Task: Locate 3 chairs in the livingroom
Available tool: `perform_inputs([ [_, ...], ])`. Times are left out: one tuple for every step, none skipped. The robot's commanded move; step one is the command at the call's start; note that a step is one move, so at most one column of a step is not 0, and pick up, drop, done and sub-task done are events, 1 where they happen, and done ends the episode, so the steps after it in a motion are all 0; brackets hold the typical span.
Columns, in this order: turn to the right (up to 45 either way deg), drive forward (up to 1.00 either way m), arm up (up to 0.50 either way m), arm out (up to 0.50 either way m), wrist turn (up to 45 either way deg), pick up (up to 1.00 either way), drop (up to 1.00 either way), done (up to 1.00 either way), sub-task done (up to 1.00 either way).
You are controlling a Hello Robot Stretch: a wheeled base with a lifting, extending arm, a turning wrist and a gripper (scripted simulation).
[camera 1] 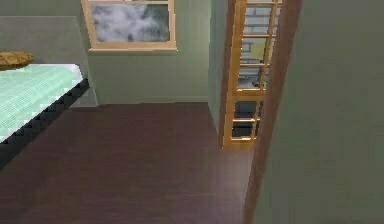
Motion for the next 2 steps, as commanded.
perform_inputs([
  [0.0,1.0,0.0,0.0,0.0,0.0,0.0,0.0,0.0],
  [-33.0,0.0,0.0,0.0,0.0,0.0,0.0,0.0,0.0],
])
